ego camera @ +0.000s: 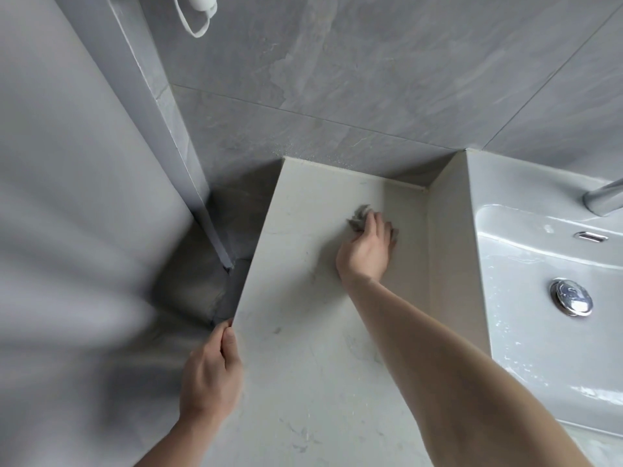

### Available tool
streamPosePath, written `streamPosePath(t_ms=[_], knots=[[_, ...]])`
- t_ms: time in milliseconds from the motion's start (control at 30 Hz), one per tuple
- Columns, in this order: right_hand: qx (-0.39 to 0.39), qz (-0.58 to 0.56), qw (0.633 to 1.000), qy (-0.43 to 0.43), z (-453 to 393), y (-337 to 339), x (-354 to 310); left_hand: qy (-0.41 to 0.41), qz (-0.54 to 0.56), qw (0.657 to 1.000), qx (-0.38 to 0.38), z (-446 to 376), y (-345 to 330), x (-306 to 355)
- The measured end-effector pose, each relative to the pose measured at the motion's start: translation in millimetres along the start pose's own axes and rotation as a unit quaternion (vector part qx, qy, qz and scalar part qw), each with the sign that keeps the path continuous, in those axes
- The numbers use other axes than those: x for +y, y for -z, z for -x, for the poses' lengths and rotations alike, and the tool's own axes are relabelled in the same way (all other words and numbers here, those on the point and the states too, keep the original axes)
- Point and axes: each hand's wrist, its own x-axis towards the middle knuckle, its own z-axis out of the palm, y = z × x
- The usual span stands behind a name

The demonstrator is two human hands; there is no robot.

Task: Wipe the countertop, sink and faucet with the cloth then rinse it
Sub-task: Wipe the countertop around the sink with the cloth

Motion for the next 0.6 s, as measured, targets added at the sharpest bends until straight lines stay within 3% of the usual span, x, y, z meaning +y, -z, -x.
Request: streamPosePath(t_ms=[167,333,467,600], knots=[[-0.108,-0.086,0.969,0.204,62.7,-21.5,-68.4,-0.002,-0.004,1.000,0.008,-0.4,-0.9,-1.6],[-0.260,-0.124,0.920,0.266,106.8,-11.0,-104.3,-0.019,-0.017,1.000,0.016,-2.3,-3.8,-5.2],[-0.223,-0.123,0.934,0.250,68.6,17.3,-59.2,-0.031,0.002,0.999,0.022,0.2,-3.8,-4.7],[-0.158,-0.013,0.976,0.150,-14.6,44.3,9.2,-0.026,0.006,0.999,0.029,-1.4,-8.5,-5.3]])
